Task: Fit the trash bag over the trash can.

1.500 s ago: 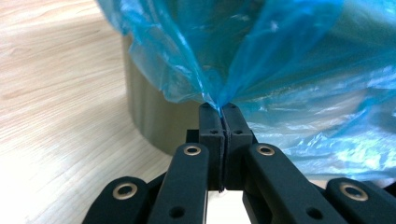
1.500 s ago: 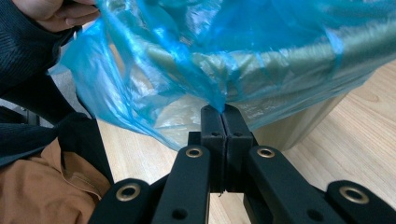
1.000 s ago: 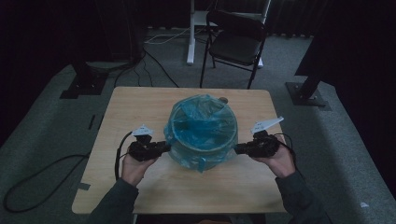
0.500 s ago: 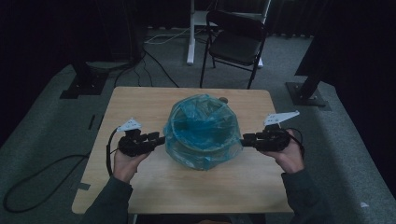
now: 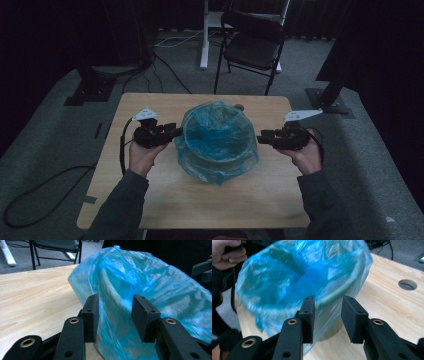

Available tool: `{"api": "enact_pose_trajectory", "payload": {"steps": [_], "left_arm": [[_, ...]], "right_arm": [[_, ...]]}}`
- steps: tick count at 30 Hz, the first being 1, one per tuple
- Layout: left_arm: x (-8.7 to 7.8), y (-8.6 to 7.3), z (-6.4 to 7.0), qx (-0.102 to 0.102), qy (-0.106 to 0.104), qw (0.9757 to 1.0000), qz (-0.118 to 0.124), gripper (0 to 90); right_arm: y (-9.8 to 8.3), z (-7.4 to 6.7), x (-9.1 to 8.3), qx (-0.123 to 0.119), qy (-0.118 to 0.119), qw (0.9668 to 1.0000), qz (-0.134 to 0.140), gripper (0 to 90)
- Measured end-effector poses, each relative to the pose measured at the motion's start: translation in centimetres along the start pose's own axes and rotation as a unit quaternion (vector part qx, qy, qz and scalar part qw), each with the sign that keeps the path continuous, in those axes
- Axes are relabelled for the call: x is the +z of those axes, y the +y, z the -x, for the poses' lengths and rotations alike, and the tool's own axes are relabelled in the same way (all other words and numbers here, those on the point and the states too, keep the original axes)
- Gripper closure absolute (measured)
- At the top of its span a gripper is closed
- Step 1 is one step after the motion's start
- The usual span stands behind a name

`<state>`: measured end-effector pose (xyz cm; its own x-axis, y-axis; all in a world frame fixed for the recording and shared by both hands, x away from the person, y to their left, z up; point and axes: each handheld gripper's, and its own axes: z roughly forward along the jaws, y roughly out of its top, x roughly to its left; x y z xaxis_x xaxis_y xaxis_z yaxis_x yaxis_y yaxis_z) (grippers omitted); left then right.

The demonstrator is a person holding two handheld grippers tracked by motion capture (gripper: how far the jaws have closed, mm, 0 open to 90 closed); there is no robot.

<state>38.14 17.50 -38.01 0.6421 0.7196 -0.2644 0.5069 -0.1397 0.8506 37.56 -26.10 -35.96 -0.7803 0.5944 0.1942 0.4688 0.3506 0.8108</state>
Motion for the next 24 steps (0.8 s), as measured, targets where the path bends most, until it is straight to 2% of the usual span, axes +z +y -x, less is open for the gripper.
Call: {"api": "enact_pose_trajectory", "payload": {"steps": [10, 19, 24], "left_arm": [[1.7, 0.6, -1.2, -0.018, 0.024, 0.9996, 0.000, 66.7], [3.3, 0.7, -1.6, -0.020, 0.021, 0.9995, -0.007, 76.5], [3.9, 0.6, -1.6, -0.020, 0.019, 0.9995, -0.013, 82.2]], "right_arm": [[1.5, 1.8, 1.9, 0.035, -0.014, 0.9989, 0.028, 69.8], [2.4, 2.7, 3.6, 0.047, -0.008, 0.9985, 0.027, 75.4], [2.6, 3.3, 4.0, 0.054, -0.013, 0.9981, 0.025, 77.5]]}}
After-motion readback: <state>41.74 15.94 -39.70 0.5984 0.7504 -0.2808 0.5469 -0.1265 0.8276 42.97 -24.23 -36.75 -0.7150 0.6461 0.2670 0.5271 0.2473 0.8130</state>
